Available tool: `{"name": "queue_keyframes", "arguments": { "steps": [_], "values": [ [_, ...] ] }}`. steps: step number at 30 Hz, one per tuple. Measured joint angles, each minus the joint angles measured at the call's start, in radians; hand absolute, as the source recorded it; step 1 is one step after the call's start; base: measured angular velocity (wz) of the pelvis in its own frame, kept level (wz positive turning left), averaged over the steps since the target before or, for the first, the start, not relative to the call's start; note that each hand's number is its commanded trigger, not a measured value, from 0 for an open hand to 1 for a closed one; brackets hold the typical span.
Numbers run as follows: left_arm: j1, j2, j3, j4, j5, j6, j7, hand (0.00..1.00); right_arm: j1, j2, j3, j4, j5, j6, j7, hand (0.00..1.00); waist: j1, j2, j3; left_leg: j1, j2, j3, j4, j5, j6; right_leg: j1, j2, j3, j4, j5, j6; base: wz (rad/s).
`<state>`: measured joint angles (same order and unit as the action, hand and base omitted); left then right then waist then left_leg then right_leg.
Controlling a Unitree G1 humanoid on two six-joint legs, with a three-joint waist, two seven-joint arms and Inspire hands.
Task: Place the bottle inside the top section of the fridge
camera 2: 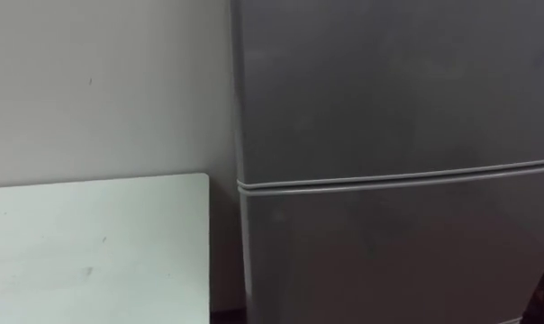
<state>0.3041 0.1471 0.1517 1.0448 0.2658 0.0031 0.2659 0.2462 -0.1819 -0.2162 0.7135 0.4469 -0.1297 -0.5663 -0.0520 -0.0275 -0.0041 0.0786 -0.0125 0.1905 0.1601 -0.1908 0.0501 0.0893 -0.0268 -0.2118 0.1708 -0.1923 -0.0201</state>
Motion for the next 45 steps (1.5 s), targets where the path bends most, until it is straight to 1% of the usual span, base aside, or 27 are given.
{"name": "queue_keyframes", "arguments": {
  "steps": [3, 7, 10, 13, 16, 18, 21, 24, 26, 28, 31, 34, 36, 39, 41, 45],
  "values": [
    [0.006, -0.009, 0.000, 0.000, 0.000, 0.000, 0.005, 0.00, 0.001, 0.017, 0.002, 0.085, -0.028, 0.001, 0.044, 0.00, 0.005, 0.001, 0.0002, 0.000, 0.000, 0.000, 0.002, 0.000, 0.001, 0.001, 0.000, 0.002, -0.001, 0.000, 0.000, 0.01],
    [0.006, -0.013, 0.000, -0.001, 0.000, 0.000, 0.005, 0.00, 0.024, 0.020, 0.041, 0.117, -0.038, 0.004, 0.093, 0.00, 0.004, 0.008, 0.0007, -0.002, -0.001, 0.000, 0.002, -0.002, 0.001, 0.000, 0.000, 0.002, -0.002, 0.000, 0.001, 0.00],
    [0.003, -0.015, 0.000, 0.000, 0.000, 0.000, 0.005, 0.00, 0.027, 0.020, 0.054, 0.126, -0.071, 0.021, 0.132, 0.00, 0.008, 0.017, 0.0010, -0.001, -0.001, 0.001, 0.002, -0.002, 0.001, -0.001, 0.001, 0.006, -0.001, 0.000, 0.000, -0.02],
    [-0.017, -0.016, 0.000, -0.001, 0.001, -0.001, 0.006, 0.00, 0.019, 0.022, 0.107, 0.147, -0.143, 0.022, 0.178, 0.00, 0.010, 0.019, 0.0011, -0.001, 0.000, 0.001, 0.002, -0.002, 0.000, -0.002, 0.002, 0.005, -0.001, 0.000, 0.000, 0.00],
    [-0.037, -0.020, -0.001, -0.001, 0.001, -0.007, 0.006, 0.00, 0.018, 0.030, 0.150, 0.150, -0.215, 0.022, 0.243, 0.00, 0.022, 0.020, 0.0009, -0.001, 0.000, 0.001, 0.003, -0.003, 0.000, -0.002, 0.002, 0.007, -0.001, 0.000, 0.000, -0.01],
    [-0.043, -0.020, -0.010, -0.001, 0.001, -0.010, 0.006, 0.00, 0.000, 0.036, 0.180, 0.187, -0.280, 0.023, 0.287, 0.00, 0.032, 0.019, 0.0007, 0.002, 0.000, 0.001, 0.001, -0.003, 0.000, 0.000, 0.002, 0.008, -0.002, 0.000, 0.000, 0.00],
    [-0.042, -0.022, -0.018, 0.000, 0.000, -0.010, 0.005, 0.00, -0.013, 0.046, 0.206, 0.214, -0.312, 0.024, 0.342, 0.00, 0.035, 0.019, 0.0008, 0.002, -0.001, 0.001, 0.000, -0.003, 0.000, 0.001, 0.002, 0.009, -0.003, 0.000, 0.000, 0.00],
    [-0.040, -0.023, -0.040, 0.000, -0.002, -0.010, 0.006, 0.00, -0.029, 0.053, 0.235, 0.243, -0.327, 0.027, 0.379, 0.00, 0.035, 0.019, 0.0012, 0.001, -0.001, 0.000, -0.001, -0.003, 0.000, 0.001, 0.002, 0.008, -0.004, 0.000, 0.000, 0.00],
    [-0.042, -0.027, -0.053, 0.000, -0.001, -0.010, 0.006, 0.00, -0.041, 0.059, 0.240, 0.261, -0.329, 0.038, 0.396, 0.00, 0.038, 0.019, 0.0012, 0.001, -0.001, 0.000, -0.001, -0.003, 0.000, 0.000, 0.002, 0.008, -0.004, 0.000, 0.000, 0.00],
    [-0.048, -0.032, -0.060, 0.000, -0.002, -0.010, 0.005, 0.00, -0.051, 0.059, 0.256, 0.276, -0.326, 0.040, 0.415, 0.00, 0.038, 0.019, 0.0012, 0.001, -0.001, -0.001, -0.001, -0.003, 0.000, 0.000, 0.002, 0.008, -0.004, 0.000, 0.000, 0.00],
    [-0.064, -0.042, -0.086, 0.000, -0.047, -0.011, 0.003, 0.00, -0.071, 0.060, 0.289, 0.316, -0.274, 0.046, 0.452, 0.00, 0.039, 0.020, 0.0014, -0.001, -0.001, -0.003, -0.001, -0.003, 0.000, 0.000, 0.002, 0.004, -0.004, 0.000, 0.000, 0.01],
    [-0.076, -0.046, -0.106, 0.000, -0.146, -0.021, -0.022, 0.00, -0.071, 0.061, 0.312, 0.335, -0.219, 0.046, 0.500, 0.00, 0.039, 0.020, 0.0014, -0.005, -0.001, -0.005, 0.000, -0.003, 0.000, -0.002, 0.001, -0.002, -0.005, 0.000, 0.000, 0.01],
    [-0.077, -0.045, -0.114, 0.000, -0.225, -0.035, -0.051, 0.00, -0.071, 0.061, 0.310, 0.345, -0.210, 0.047, 0.536, 0.00, 0.034, 0.022, 0.0018, -0.009, -0.001, -0.006, 0.002, -0.003, 0.000, -0.002, 0.000, -0.010, -0.007, 0.000, 0.000, 0.02],
    [-0.082, -0.045, -0.114, 0.016, -0.295, -0.047, -0.089, 0.00, -0.073, 0.061, 0.302, 0.360, -0.203, 0.047, 0.578, 0.00, 0.034, 0.022, 0.0015, -0.010, -0.001, -0.006, 0.002, -0.003, 0.000, -0.001, 0.000, -0.011, -0.014, 0.001, 0.000, 0.01],
    [-0.085, -0.042, -0.113, 0.030, -0.333, -0.048, -0.110, 0.00, -0.074, 0.060, 0.297, 0.366, -0.195, 0.047, 0.597, 0.00, 0.034, 0.022, 0.0014, -0.012, -0.001, -0.006, 0.002, -0.003, -0.001, -0.002, 0.001, -0.011, -0.017, 0.002, 0.000, 0.00],
    [-0.084, -0.038, -0.113, 0.054, -0.425, -0.047, -0.160, 0.00, -0.083, 0.060, 0.281, 0.379, -0.168, 0.068, 0.641, 0.00, 0.034, 0.026, 0.0027, -0.013, -0.001, -0.006, 0.000, -0.005, -0.001, -0.003, 0.001, -0.010, -0.020, 0.002, 0.000, 0.00]
  ]
}}
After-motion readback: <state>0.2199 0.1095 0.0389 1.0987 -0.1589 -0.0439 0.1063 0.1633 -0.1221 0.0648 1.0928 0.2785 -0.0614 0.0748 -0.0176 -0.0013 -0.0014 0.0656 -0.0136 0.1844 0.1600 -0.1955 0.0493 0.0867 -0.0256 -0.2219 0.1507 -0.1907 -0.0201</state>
